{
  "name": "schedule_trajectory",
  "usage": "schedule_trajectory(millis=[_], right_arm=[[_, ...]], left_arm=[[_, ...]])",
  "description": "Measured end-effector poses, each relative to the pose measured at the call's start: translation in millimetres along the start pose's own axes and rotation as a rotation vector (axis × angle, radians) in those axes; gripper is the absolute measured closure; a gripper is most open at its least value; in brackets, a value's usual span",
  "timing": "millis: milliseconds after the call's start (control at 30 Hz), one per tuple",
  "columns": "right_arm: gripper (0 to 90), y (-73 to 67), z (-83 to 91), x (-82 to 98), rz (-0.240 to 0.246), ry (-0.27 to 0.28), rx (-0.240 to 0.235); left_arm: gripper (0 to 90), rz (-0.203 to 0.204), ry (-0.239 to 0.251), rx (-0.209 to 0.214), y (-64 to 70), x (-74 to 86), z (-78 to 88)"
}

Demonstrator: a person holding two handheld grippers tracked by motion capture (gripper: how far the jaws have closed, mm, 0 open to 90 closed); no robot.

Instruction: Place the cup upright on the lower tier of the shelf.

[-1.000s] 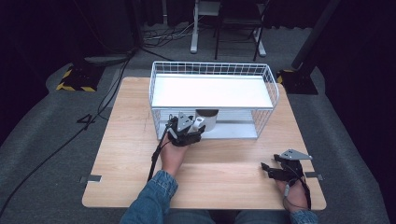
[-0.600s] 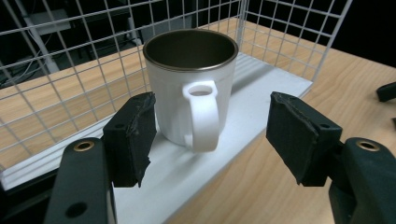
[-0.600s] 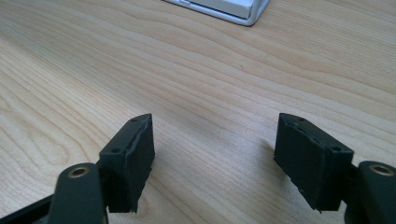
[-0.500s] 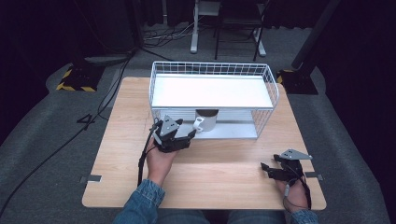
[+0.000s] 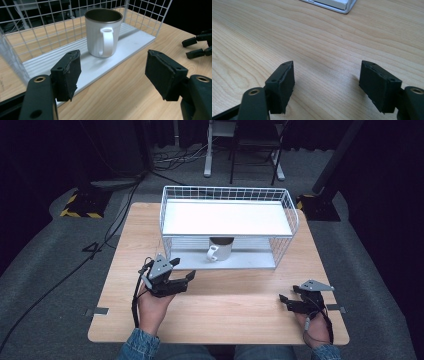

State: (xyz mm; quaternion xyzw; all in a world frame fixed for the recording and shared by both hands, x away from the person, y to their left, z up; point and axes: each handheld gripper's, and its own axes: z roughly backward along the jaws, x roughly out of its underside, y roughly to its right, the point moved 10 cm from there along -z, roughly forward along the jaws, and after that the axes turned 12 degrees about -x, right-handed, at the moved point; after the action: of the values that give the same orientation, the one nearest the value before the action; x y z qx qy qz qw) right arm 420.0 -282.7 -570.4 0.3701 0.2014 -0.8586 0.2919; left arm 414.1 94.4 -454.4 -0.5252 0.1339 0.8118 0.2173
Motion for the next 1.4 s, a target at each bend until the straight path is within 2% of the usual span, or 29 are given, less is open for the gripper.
schedule_trajectory(millis=[267,367,467,667,900,933,1000,1067,1167,1333,1400], right_arm=[[28.5,-0.4,-0.3,-0.3,0.0,0.0,-0.002],[28.4,-0.4,-0.4,-0.4,0.004,0.001,-0.003],[28.4,-0.5,-0.4,-0.4,0.004,0.0,-0.004],[28.4,-0.6,-0.4,-0.4,0.004,0.001,-0.004],[28.4,-0.6,-0.4,-0.4,0.004,0.0,-0.004],[28.4,-0.7,-0.3,-0.3,0.006,-0.001,-0.005],[28.4,-0.7,-0.3,-0.2,0.007,-0.001,-0.005],[28.3,-1.2,-0.4,-0.1,0.006,-0.002,-0.007],[28.3,-1.4,-0.4,-0.1,0.006,-0.002,-0.007],[28.2,-1.4,-0.4,-0.2,0.007,-0.002,-0.008],[28.2,-1.4,-0.4,-0.1,0.007,-0.002,-0.008]], left_arm=[[26.8,0.0,-0.014,-0.014,-6.5,9.9,26.0],[26.4,-0.004,-0.019,-0.005,-7.1,14.0,35.1],[26.3,-0.015,-0.042,0.018,-8.4,25.3,48.0],[25.2,-0.017,-0.066,0.038,-15.6,41.2,59.8],[24.6,-0.033,-0.092,0.047,-22.1,59.2,64.8],[24.6,-0.032,-0.109,0.056,-23.8,65.9,65.5],[24.6,-0.036,-0.118,0.056,-25.6,69.4,65.5],[24.3,-0.018,-0.142,0.053,-31.4,79.6,64.6],[23.7,0.005,-0.148,0.048,-35.5,85.4,63.7],[23.7,0.02,-0.195,0.027,-49.6,105.9,61.3],[23.7,0.023,-0.2,0.022,-52.0,109.1,61.0]])
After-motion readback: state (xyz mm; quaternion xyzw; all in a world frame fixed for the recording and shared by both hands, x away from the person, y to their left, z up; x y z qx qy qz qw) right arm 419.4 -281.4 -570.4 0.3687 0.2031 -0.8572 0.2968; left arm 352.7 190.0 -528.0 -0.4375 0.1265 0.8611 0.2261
